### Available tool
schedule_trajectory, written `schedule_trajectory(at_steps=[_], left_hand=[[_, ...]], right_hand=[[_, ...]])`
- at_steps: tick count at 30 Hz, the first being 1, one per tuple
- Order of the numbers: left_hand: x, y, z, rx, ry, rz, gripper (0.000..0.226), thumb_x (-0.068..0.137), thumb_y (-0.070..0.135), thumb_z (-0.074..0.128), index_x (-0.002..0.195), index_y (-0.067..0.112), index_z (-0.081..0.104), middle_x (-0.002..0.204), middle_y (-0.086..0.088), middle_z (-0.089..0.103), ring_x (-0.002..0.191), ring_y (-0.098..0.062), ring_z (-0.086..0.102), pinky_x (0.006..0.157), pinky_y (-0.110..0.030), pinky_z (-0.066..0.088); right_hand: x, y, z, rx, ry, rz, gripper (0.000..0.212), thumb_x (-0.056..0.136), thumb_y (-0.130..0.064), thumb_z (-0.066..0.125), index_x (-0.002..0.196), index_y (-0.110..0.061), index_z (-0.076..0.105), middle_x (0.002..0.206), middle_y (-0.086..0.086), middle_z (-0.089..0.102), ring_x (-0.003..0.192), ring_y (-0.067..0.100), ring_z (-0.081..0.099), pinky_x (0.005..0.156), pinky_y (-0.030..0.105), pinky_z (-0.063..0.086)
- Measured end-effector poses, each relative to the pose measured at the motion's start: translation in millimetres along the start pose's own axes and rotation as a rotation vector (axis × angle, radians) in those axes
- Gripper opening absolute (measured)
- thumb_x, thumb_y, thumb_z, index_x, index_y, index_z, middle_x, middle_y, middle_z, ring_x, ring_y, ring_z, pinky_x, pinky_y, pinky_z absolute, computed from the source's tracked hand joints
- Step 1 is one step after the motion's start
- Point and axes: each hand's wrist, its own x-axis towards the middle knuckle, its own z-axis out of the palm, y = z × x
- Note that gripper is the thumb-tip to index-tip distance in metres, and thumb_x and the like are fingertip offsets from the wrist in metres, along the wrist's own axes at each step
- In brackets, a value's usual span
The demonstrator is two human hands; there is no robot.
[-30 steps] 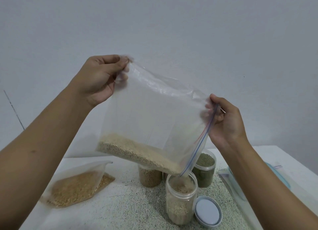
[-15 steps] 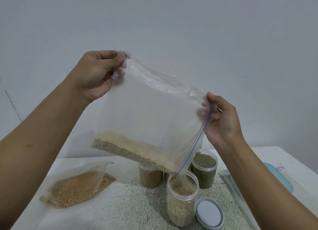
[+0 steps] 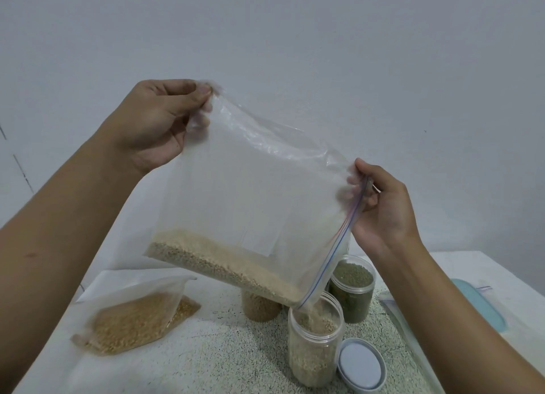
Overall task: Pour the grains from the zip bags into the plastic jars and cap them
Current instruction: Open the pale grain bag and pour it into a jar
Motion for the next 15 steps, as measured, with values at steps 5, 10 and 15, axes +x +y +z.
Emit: schedule_trajectory(at_steps=[5,10,15], left_hand=[[-1.5,4.2,4.4,0.009,0.011,0.011,0.013,0.098,0.008,0.058,0.095,0.004,0.070,0.069,0.007,0.067,0.064,-0.005,0.054,0.066,-0.012,0.048],[-1.8,4.1,6.5,0.020,0.007,0.013,0.014,0.099,0.008,0.057,0.096,0.005,0.069,0.068,0.008,0.066,0.062,-0.005,0.052,0.065,-0.012,0.047],[-0.3,4.2,5.4,0.003,-0.005,0.008,0.026,0.097,0.009,0.060,0.081,0.013,0.080,0.069,0.004,0.063,0.062,-0.007,0.053,0.065,-0.013,0.048]], right_hand=[[-1.0,-2.3,-0.6,-0.005,-0.012,-0.002,0.015,0.092,-0.004,0.064,0.077,-0.008,0.063,0.071,0.002,0.061,0.057,0.010,0.053,0.051,0.021,0.044],[-0.7,-4.6,-1.0,-0.007,-0.014,-0.006,0.015,0.092,-0.005,0.064,0.077,-0.007,0.063,0.072,0.002,0.061,0.057,0.010,0.054,0.051,0.021,0.045],[0.4,-5.5,-0.6,-0.012,-0.015,-0.016,0.014,0.091,-0.005,0.064,0.078,-0.008,0.063,0.071,0.002,0.060,0.057,0.010,0.053,0.051,0.021,0.045]])
